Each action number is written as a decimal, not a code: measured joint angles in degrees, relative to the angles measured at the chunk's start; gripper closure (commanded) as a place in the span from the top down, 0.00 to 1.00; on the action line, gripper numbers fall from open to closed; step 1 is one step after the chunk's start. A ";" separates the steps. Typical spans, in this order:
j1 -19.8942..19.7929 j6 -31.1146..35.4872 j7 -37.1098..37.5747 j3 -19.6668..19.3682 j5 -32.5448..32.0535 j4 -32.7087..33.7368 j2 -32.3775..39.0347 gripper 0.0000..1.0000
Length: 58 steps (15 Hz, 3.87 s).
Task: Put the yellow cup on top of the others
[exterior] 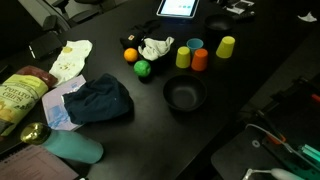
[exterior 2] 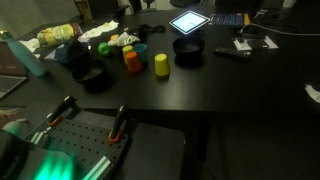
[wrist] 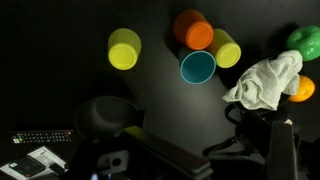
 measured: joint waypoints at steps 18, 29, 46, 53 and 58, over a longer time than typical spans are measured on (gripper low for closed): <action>0.04 7.98 9.43 -7.69 -4.37 9.17 26.45 1.00; -1.04 5.30 5.18 -7.62 4.22 16.04 37.08 1.00; 2.03 -7.02 6.97 -7.78 4.05 21.21 37.06 0.44; 11.05 -14.77 13.57 -8.20 -8.00 21.27 26.88 0.44; 13.25 -14.91 13.96 -6.06 -11.51 21.29 24.13 0.44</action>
